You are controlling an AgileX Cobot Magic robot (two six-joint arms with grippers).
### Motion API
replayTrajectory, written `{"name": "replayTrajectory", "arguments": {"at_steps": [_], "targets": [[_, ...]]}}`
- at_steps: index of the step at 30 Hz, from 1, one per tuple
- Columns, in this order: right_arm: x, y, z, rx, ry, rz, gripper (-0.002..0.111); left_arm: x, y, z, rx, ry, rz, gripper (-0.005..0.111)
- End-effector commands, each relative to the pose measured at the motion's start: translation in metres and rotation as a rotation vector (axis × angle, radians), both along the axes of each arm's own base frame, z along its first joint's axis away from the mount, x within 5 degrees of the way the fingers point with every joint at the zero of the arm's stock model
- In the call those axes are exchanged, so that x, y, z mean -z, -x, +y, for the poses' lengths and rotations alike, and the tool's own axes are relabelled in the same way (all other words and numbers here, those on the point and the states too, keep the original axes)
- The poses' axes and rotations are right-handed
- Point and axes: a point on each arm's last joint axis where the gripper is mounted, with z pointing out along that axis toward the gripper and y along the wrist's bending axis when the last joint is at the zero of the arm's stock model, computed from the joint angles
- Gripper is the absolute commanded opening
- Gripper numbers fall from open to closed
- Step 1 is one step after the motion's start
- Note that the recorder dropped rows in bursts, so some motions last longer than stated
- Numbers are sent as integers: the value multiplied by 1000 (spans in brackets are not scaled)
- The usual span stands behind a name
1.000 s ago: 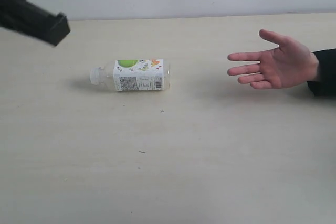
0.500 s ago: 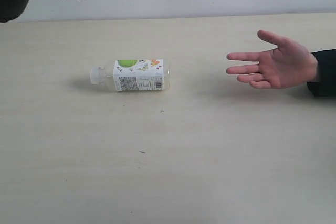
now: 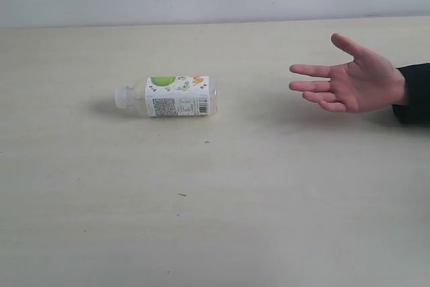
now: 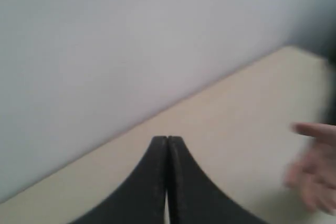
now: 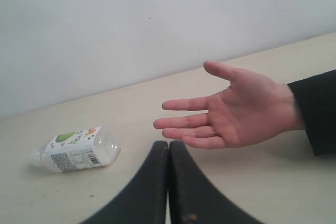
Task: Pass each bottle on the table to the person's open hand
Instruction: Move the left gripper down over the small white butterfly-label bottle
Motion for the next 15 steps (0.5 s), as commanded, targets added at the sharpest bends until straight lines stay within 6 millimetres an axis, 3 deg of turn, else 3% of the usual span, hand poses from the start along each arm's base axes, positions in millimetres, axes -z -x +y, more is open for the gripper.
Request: {"name": "replayTrajectory", "arguments": {"at_steps": [1,3,4,6,7,9,11,13,15], "targets": [[1,0,0,3,3,-2,0,7,28,-5,613,-59,51,0],[1,0,0,3,3,-2,0,21,24,-3,645,-252,208,0],[1,0,0,3,3,-2,0,39,21,-3,628,-447,401,0],[1,0,0,3,3,-2,0,50,18,-6,605,-573,502,0],[1,0,0,3,3,-2,0,59,10,-6,509,-648,529,0],[1,0,0,3,3,-2,0,67,-3,-14,374,-765,476,0],[1,0,0,3,3,-2,0,74,-6,-22,372,-923,398,3],[1,0,0,3,3,-2,0,78,-6,-37,409,-1028,326,12],[1,0,0,3,3,-2,0,79,-6,-58,455,-1086,204,29]]}}
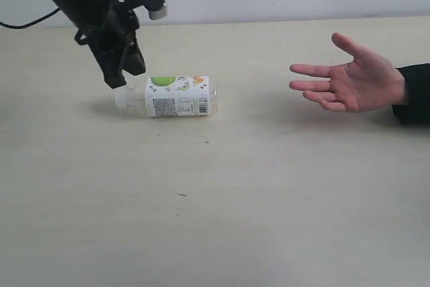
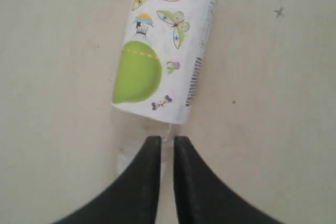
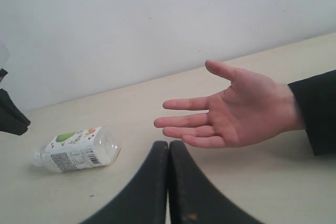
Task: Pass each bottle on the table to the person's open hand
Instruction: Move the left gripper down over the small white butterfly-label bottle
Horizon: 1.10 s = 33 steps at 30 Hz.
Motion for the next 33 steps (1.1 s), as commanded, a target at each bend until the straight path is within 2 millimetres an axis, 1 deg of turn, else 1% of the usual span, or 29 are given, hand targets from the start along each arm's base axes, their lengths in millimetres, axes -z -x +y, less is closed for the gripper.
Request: {"name": "replayTrajectory", "arguments": {"at_steps": [1,2,3,5,7,8,9,11,14,17,22,24,26,30,33], "targets": [[1,0,0,3,3,-2,0,-3,-4,-37,153,-30,-197,41],[1,0,0,3,3,-2,0,-4,-6,-41,148,-10,-230,46],[1,0,0,3,3,-2,0,-6,-7,-48,134,33,-264,54],[1,0,0,4,1,-2,0,-8,-7,-52,108,82,-272,59],[1,0,0,4,1,-2,0,-7,-6,-52,133,70,-257,63],[1,0,0,4,1,-2,0,-6,-5,-51,154,49,-252,67],[1,0,0,4,1,-2,0,-5,-4,-50,174,21,-252,68],[1,0,0,4,1,-2,0,-4,-4,-47,215,-64,-265,69],[1,0,0,4,1,-2,0,-3,-4,-48,219,-72,-264,69],[1,0,0,4,1,-2,0,-5,-5,-52,171,-5,-269,69],[1,0,0,4,1,-2,0,-5,-5,-53,157,19,-261,69],[0,0,0,5,5,-12,0,-6,-3,-58,117,92,-234,69],[1,0,0,4,6,-9,0,-7,-3,-59,104,116,-226,69],[1,0,0,4,6,-9,0,-10,-1,-68,48,222,-205,69],[1,0,0,4,6,-9,0,-8,1,-68,73,201,-196,69]]}}
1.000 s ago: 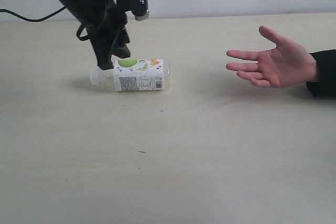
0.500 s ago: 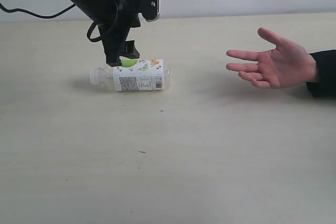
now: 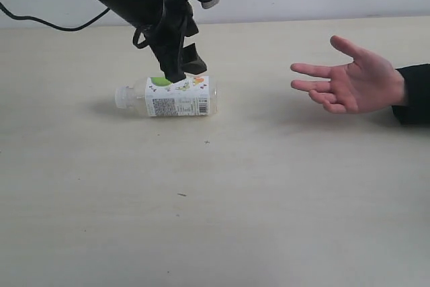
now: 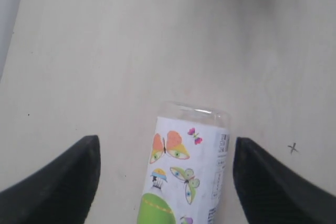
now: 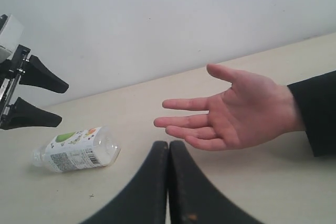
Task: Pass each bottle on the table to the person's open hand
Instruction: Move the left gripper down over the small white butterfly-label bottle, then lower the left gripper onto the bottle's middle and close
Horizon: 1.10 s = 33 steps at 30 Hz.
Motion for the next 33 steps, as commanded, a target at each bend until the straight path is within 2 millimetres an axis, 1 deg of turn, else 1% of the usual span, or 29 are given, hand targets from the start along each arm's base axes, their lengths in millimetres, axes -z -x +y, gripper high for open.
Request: {"name": "replayTrajectory", "arguments": {"at_steps": [1,4,8,12,14,16,19,22,23,25,28,31,33], "targets": [[1,0,0,4,6,-9,0,-2,3,-5,21,8,8,69],[1,0,0,4,6,-9,0,-3,8,-6,118,-27,43,69],[1,0,0,4,6,-9,0,-16,9,-9,214,-53,82,69],[1,0,0,4,6,-9,0,-29,-1,-14,236,-67,112,69],[1,0,0,4,6,-9,0,-30,-8,-16,242,-94,146,69],[1,0,0,4,6,-9,0,-25,-19,-15,225,-124,194,69],[1,0,0,4,6,-9,0,-11,-38,-10,155,-137,258,69],[1,0,0,4,6,-9,0,-3,-58,-2,77,-110,259,69],[1,0,0,4,6,-9,0,1,-62,0,65,-111,262,69],[1,0,0,4,6,-9,0,14,-68,5,47,-123,282,69],[1,0,0,4,6,-9,0,30,-71,7,69,-173,290,69],[1,0,0,4,7,-7,0,38,-72,6,106,-182,293,69],[1,0,0,4,7,-7,0,43,-72,4,57,-152,332,69]]}}
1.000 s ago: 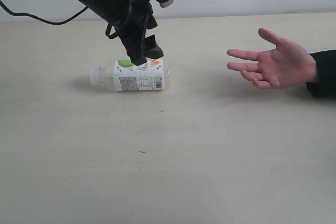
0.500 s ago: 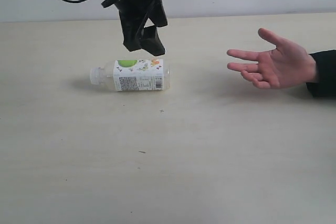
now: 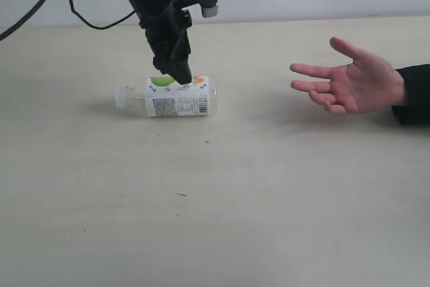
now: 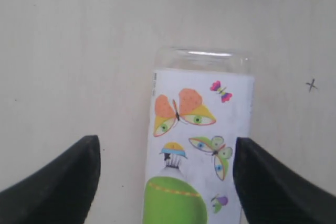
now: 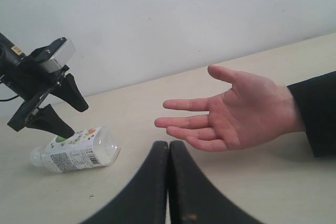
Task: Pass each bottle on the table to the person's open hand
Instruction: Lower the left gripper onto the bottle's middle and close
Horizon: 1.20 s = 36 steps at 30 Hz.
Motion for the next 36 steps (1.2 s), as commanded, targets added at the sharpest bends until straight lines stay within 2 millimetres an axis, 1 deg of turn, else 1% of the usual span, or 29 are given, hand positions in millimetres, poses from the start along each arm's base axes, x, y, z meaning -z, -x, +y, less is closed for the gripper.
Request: {"name": "replayTrajectory", "arguments": {"at_steps": [1,3,14,29,36], "targets": [[1,0,0,4,7,-7,0,8,-1,-3,-68,26,48,69],[1,0,0,4,7,-7,0,8,-1,-2,-89,18,51,69],[1,0,0,4,7,-7,0,11,-2,1,-83,-21,40,69],[1,0,0,4,7,-7,0,13,-2,1,-90,-22,46,69],[1,0,0,4,7,-7,0,14,-2,1,-122,-13,59,69]]}}
